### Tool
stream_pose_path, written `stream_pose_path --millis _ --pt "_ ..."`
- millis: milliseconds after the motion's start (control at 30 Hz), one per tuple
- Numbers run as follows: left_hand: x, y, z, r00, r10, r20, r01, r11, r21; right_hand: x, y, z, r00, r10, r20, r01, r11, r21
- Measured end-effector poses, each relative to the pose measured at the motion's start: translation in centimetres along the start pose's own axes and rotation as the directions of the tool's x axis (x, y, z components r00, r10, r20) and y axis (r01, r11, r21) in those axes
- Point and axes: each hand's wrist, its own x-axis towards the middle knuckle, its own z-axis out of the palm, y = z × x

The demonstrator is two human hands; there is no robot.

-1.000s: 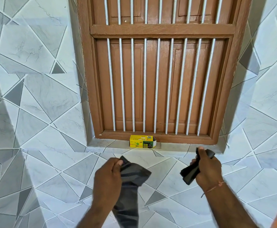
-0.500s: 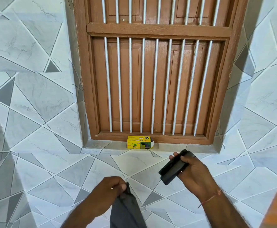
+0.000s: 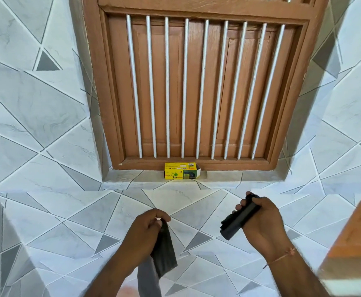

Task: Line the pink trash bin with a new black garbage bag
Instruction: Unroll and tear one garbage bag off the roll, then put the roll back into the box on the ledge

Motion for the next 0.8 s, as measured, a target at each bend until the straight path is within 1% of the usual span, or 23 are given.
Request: stream_pose_path --millis 100,167,200,233,267,300,367,400,467,567,700,800 --pt "1.9 0.3 1.5 0.997 0.070 0.032 -0.074 0.987 0.144 0.9 -0.8 -1.1 1.000 -0.024 -0.002 0.024 1.000 0.019" --pt "3.3 1.0 2.9 0.990 0.122 0.065 -0.137 0.942 0.306 2.2 -1.4 -1.7 0.998 -0.056 -0.008 0.056 0.998 0.001" --pt "4.3 1.5 3.7 0.984 0.160 0.075 -0.177 0.884 0.433 3.2 -1.8 -2.1 0.998 -0.067 -0.017 0.067 0.998 -0.020" --pt "5.3 2.2 4.5 0.976 0.200 0.087 -0.213 0.799 0.562 4.3 -2.1 -2.4 0.997 -0.078 -0.023 0.077 0.997 -0.028" --pt "6.4 2.8 5.2 0.967 0.232 0.103 -0.242 0.719 0.651 5.2 -2.3 -2.6 0.996 -0.083 -0.022 0.082 0.996 -0.031" --pt "8.1 3.5 6.2 0.959 0.256 0.119 -0.263 0.660 0.704 6.5 -2.7 -2.9 0.996 -0.086 -0.016 0.086 0.996 -0.026" --pt "11.8 4.5 8.2 0.951 0.271 0.149 -0.284 0.574 0.768 8.9 -3.4 -3.4 0.998 -0.066 -0.022 0.065 0.997 -0.031" --pt "13.6 4.8 8.8 0.953 0.265 0.148 -0.276 0.549 0.789 9.8 -3.7 -3.5 0.998 -0.058 -0.017 0.057 0.998 -0.025" --pt "17.7 5.0 10.0 0.963 0.236 0.130 -0.236 0.507 0.829 11.8 -4.3 -4.0 0.999 -0.042 0.015 0.043 0.999 -0.018" --pt "23.2 5.0 11.1 0.978 0.180 0.110 -0.178 0.423 0.889 14.3 -5.5 -4.7 0.999 -0.029 0.033 0.031 0.998 -0.059" --pt "27.5 5.0 11.7 0.988 0.077 0.134 -0.153 0.373 0.915 17.3 -6.7 -5.7 0.998 -0.040 0.049 0.045 0.992 -0.115" --pt "29.1 4.7 11.6 0.982 0.019 0.190 -0.185 0.343 0.921 19.0 -7.2 -6.1 0.999 -0.032 0.039 0.037 0.989 -0.140"
